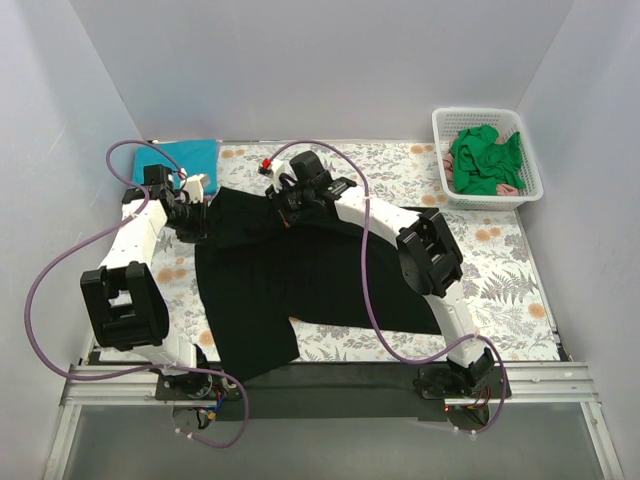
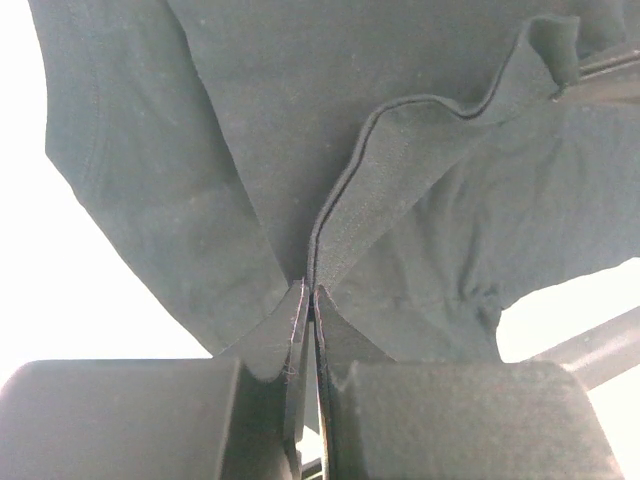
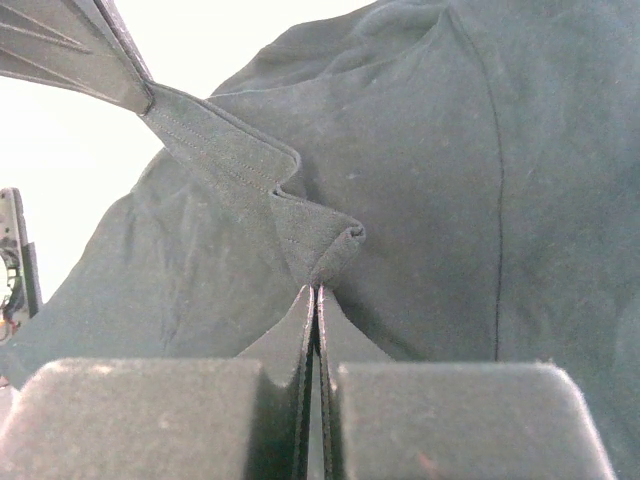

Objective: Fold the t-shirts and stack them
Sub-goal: Fold the tshirt

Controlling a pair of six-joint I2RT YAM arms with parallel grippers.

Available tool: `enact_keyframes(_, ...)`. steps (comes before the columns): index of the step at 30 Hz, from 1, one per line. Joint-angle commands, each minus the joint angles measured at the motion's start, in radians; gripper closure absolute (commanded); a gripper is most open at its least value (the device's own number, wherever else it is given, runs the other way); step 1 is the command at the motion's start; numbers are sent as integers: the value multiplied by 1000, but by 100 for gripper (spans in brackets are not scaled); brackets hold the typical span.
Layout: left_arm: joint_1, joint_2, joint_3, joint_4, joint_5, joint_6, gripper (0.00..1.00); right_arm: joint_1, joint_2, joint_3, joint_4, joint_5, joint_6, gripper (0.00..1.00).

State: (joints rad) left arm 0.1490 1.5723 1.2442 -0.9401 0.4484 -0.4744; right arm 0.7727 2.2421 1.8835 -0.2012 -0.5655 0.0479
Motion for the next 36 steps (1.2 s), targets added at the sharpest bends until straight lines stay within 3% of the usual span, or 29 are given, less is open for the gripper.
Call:
enact_keyframes(1, 6, -66, 38, -60, 26, 26, 100, -1, -68, -26, 43, -40, -10, 99)
enact_keyframes(27, 6, -101, -22, -160, 36, 109, 100, 7, -90, -138, 62, -100, -13, 99)
enact_keyframes(29, 6, -95, -16, -166, 42, 121, 78, 5, -91, -133, 48, -97, -20, 84)
enact_keyframes(30, 7, -98, -11, -152, 41, 125, 58, -4, -107, -133, 31, -85, -35, 64)
enact_keyframes(32, 6, -98, 23, -118, 38, 117, 50, -26, -133, -139, 25, -67, -45, 46)
enact_keyframes(34, 6, -54, 75, -94, 67, 105, 48, -87, -182, -152, 17, -82, -39, 29)
enact_keyframes(36, 6, 35, 184, -92, 101, 85, 48, -162, -228, -164, -7, -86, -45, 27)
